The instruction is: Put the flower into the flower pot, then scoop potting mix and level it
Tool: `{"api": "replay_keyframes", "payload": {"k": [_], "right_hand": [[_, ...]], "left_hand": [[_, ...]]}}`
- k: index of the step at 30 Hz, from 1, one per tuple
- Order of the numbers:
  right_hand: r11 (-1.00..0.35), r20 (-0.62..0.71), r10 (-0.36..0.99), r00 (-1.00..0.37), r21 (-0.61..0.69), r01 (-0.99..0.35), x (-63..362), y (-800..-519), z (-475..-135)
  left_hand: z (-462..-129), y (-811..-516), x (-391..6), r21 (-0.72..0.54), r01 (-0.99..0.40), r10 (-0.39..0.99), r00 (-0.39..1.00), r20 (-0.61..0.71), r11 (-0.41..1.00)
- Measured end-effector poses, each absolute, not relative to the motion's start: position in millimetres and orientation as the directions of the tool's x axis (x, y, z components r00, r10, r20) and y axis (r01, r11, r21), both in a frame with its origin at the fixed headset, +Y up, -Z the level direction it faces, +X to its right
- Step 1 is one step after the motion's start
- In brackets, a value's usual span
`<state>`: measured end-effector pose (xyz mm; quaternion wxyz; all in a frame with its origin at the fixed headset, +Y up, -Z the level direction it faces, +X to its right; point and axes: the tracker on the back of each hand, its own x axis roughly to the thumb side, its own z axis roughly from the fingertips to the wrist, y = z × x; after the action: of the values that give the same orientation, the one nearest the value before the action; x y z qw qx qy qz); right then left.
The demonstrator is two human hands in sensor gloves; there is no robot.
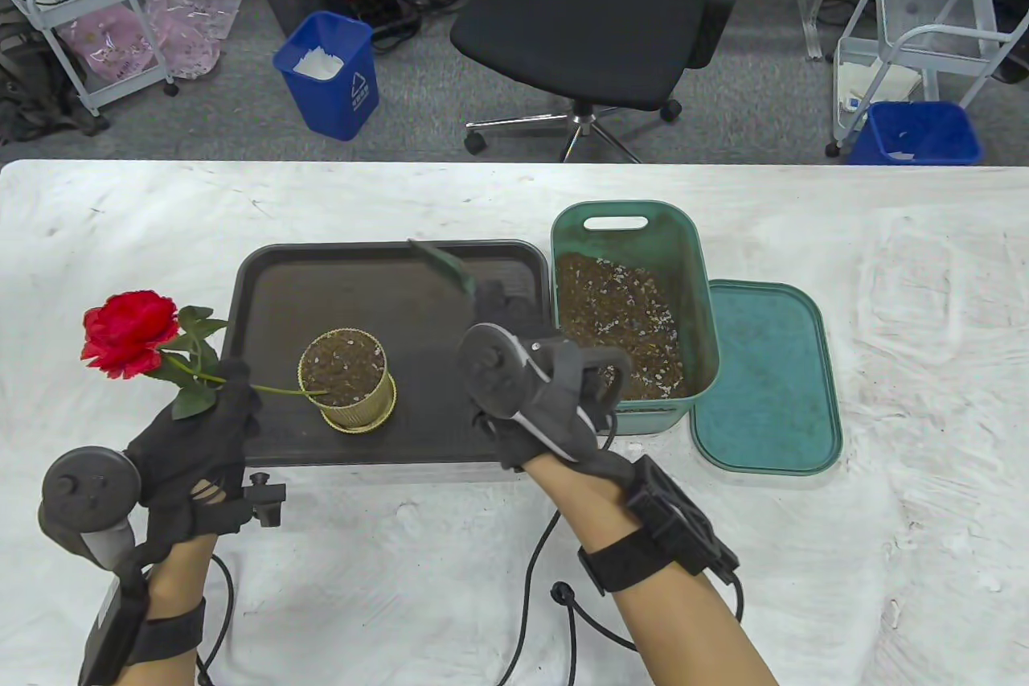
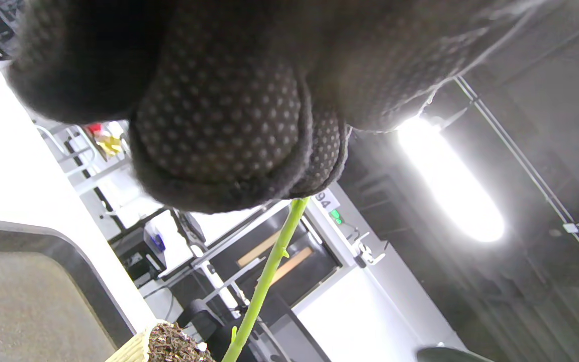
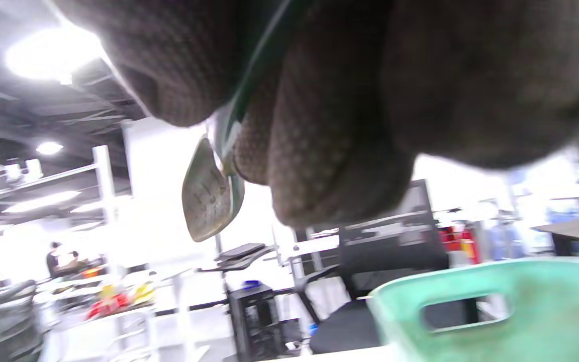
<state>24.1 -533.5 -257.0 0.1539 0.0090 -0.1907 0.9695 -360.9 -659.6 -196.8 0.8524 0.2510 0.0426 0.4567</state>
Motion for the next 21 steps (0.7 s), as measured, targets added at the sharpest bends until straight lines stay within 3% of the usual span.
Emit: {"api": "replay_keyframes", "payload": {"k": [6,11,13,21], "right_hand": [[-0.894,-0.142,0.331,-0.933,-0.363,-0.262,96.8,-522.3,-295.2],[-0.973,-0.331,0.23,-0.915,-0.066,-0.221,123.6,-560.0,-346.8],[-0.975,-0.352,0.197,-0.915,0.031,-0.222,123.1,-577.4,-362.5],[-0.977,-0.356,0.072,-0.932,0.164,-0.138,112.3,-626.1,-400.1]], "left_hand": [[-196.6,-659.7,-360.8,0.47,-0.752,0.796,0.585,0.156,0.461],[-196.4,-660.1,-362.4,0.479,-0.743,0.792,0.592,0.147,0.466],[-196.4,-660.6,-363.4,0.483,-0.74,0.792,0.594,0.141,0.468],[-196.2,-661.0,-363.7,0.487,-0.737,0.793,0.594,0.135,0.468]]}}
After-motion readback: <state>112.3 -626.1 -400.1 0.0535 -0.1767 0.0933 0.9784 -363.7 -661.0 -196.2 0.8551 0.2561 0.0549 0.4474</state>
